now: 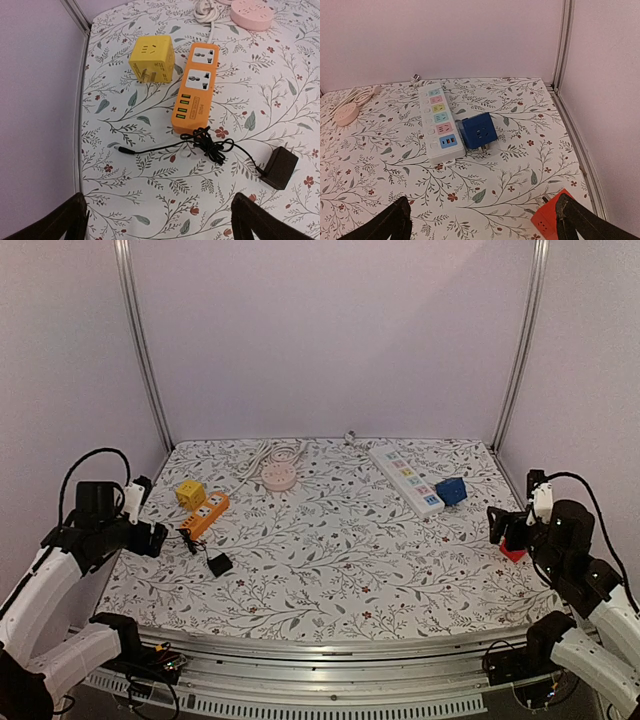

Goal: Insert the plug

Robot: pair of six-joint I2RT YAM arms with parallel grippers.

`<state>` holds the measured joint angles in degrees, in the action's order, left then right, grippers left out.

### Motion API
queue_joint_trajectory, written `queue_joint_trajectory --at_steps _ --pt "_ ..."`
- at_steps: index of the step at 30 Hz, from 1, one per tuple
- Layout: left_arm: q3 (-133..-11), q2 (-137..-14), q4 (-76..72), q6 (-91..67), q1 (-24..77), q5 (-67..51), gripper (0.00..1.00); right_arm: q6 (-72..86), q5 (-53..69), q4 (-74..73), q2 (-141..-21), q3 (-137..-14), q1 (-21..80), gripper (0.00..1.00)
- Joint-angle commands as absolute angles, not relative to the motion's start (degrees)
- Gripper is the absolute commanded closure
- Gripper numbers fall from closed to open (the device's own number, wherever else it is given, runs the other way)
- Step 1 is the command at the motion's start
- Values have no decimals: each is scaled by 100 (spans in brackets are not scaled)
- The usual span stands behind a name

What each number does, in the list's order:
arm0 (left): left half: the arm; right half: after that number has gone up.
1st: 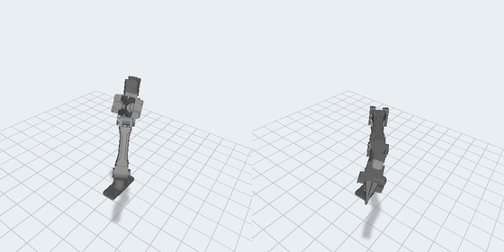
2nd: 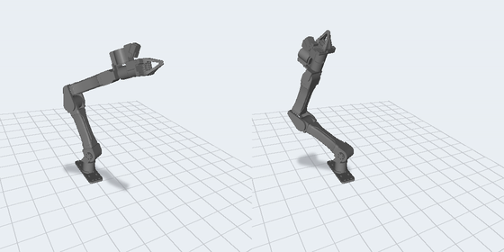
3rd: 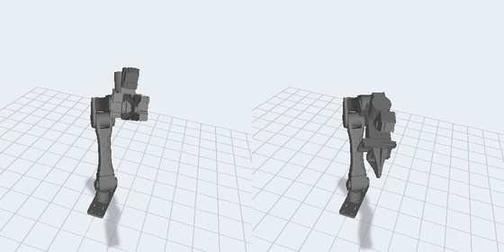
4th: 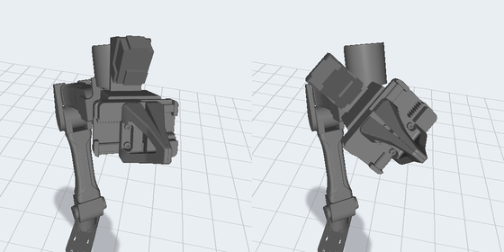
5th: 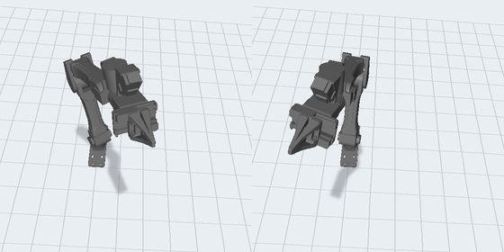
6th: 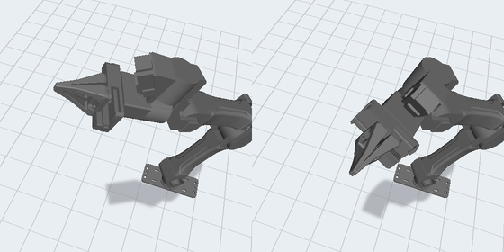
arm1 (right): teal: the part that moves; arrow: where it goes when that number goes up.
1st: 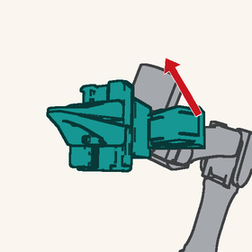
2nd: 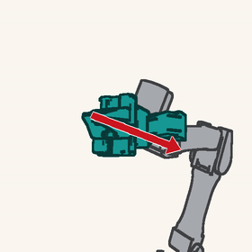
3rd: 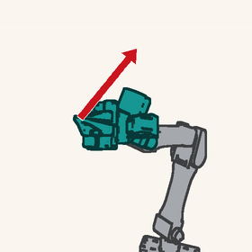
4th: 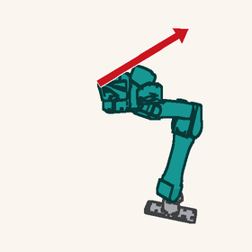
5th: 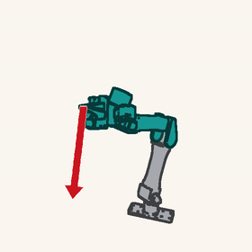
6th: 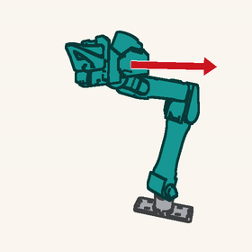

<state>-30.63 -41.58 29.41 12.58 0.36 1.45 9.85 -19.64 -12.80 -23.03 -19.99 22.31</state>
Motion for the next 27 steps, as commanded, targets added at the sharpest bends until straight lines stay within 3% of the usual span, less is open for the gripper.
queue_joint_trajectory --at_steps 1,9,18,27 --pt "-3135 -4253 2944 1150 44 388 0 644 -673 -912 -3514 -3064 2210 1" --pt "-3409 -5532 2864 2444 53 146 1 256 -742 -2801 -7474 -6774 2214 1" --pt "-6106 -7860 4830 2743 191 -238 0 -427 -453 -4915 -11454 -10677 2211 1" --pt "-6214 -8146 4602 2664 500 -527 0 -470 253 -5381 -13922 -12706 2209 1"
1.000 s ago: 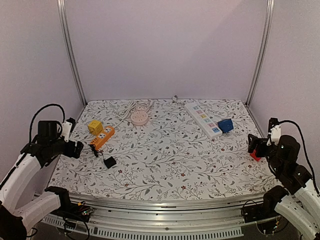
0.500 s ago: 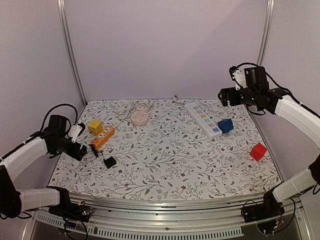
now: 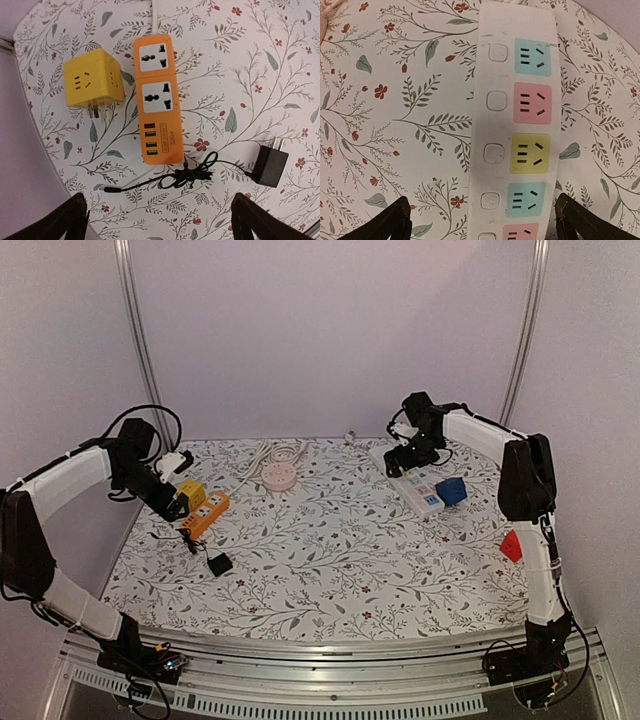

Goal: Insert the plug

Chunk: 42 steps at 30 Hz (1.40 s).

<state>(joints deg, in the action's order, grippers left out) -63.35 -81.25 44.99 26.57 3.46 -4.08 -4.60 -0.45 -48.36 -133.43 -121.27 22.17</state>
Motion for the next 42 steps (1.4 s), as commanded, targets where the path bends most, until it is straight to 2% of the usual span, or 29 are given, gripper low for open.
queue_joint_trajectory --at_steps 1,7,20,26,33,39,42 --pt "-6161 -8129 4551 2671 516 -498 0 -459 235 -5413 -14078 -12824 2213 1" --pt "-6015 -8062 4467 2691 675 -492 1 -537 -806 -5468 -14533 -12911 2325 1" --pt "-5847 -7934 4386 2714 870 -339 1 -772 -287 -5742 -14619 -12840 2438 1" --pt "-5827 -7901 4378 2707 894 -338 0 -404 -327 -5712 -14729 -12834 2164 1" --pt "-5812 -7937 4375 2725 957 -288 1 -34 -621 -5604 -14487 -12709 2031 1" --pt "-5793 -7946 4348 2743 999 -263 1 -76 -276 -5478 -14286 -12441 2030 1" --pt "-5792 -7941 4348 2750 1014 -229 0 -150 -175 -5582 -14379 -12385 2053 7"
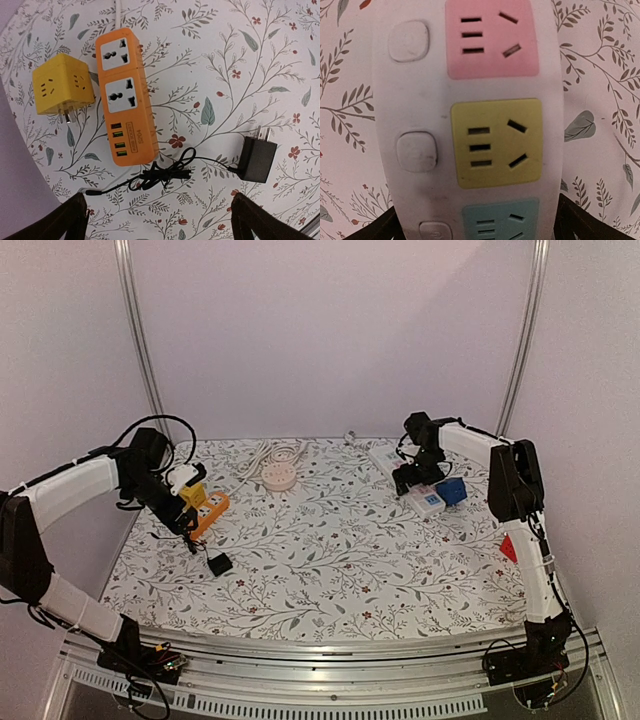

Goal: Insert the plug

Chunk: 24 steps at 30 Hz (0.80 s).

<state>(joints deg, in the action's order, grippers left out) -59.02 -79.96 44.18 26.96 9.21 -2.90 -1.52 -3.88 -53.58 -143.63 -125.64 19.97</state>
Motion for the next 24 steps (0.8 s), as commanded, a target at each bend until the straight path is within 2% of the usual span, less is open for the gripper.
queue_joint_trajectory --at_steps 1,5,8,15,18,24 --pt "-5791 -7937 4346 2751 1021 -233 1 -198 -92 -5612 -14399 -12358 2070 12" --pt "-5807 -7921 4364 2775 1043 -249 1 -497 354 -5717 -14374 -12318 2249 43" --pt "-5801 -7857 4370 2818 1044 -287 0 -1163 680 -5685 -14129 -11955 2638 56" --pt "-5748 -7752 4354 2841 1044 -291 0 -3129 806 -5526 -12951 -10081 3856 57" --pt "-5757 -7761 4352 2847 1043 -307 1 -3635 712 -5331 -12512 -9211 4147 54" --pt "-5741 -7713 4368 2856 1046 -334 1 -4113 410 -5252 -12137 -8497 4382 55"
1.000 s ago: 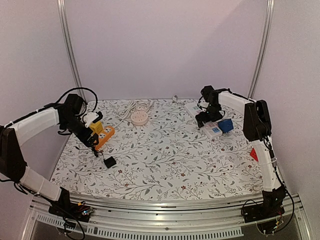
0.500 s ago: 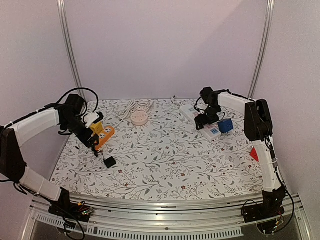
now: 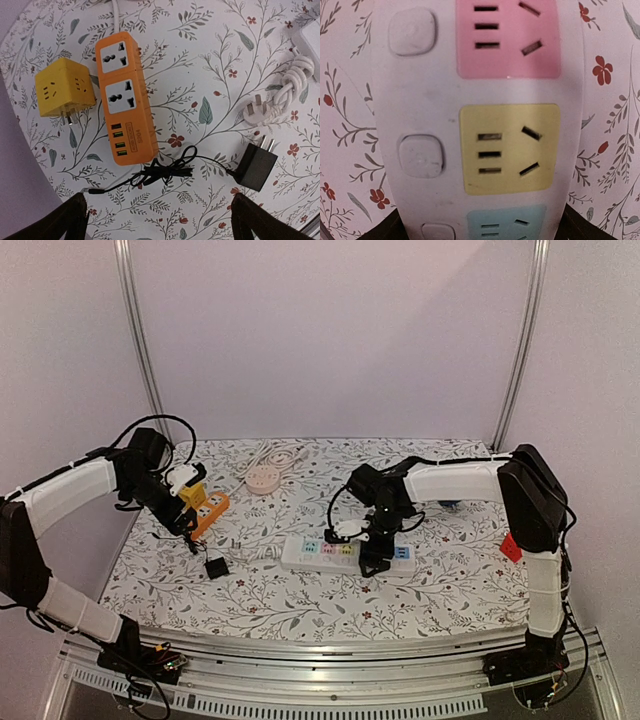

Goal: Insert the plug

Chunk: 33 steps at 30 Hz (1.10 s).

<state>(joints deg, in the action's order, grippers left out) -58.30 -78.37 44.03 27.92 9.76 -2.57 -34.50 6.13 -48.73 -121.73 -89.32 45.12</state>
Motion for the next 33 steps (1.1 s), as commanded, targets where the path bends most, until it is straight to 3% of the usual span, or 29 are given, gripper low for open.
queue_joint_trajectory --at_steps 1,8,9,11,12,17,22,28,33 --pt "-5739 -7702 4363 2863 1042 -335 0 -4225 333 -5236 -12102 -8438 4386 55" --pt "-5724 -7703 4367 2874 1045 -344 1 -4516 48 -4883 -11853 -8372 4434 54" --pt "-5725 -7704 4365 2884 1045 -345 0 -4544 -124 -4838 -11824 -8386 4438 44" --pt "-5722 -7699 4371 2886 1043 -355 1 -4549 -366 -4777 -11763 -8490 4446 4" --pt "-5729 -7699 4375 2892 1042 -365 1 -4468 -451 -4746 -11721 -8555 4439 1" --pt "-5739 -7708 4377 2910 1040 -346 0 -3509 210 -4475 -10785 -9102 4201 1" --pt "-5739 -7704 4372 2925 1050 -358 1 -1647 519 -4016 -9941 -9360 2991 1" --pt "-5739 -7665 4379 2946 1062 -388 0 -969 60 -5425 -10962 -10381 1211 1" --pt "-5748 -7649 4408 2944 1067 -362 0 -1921 544 -5430 -11498 -10402 844 1"
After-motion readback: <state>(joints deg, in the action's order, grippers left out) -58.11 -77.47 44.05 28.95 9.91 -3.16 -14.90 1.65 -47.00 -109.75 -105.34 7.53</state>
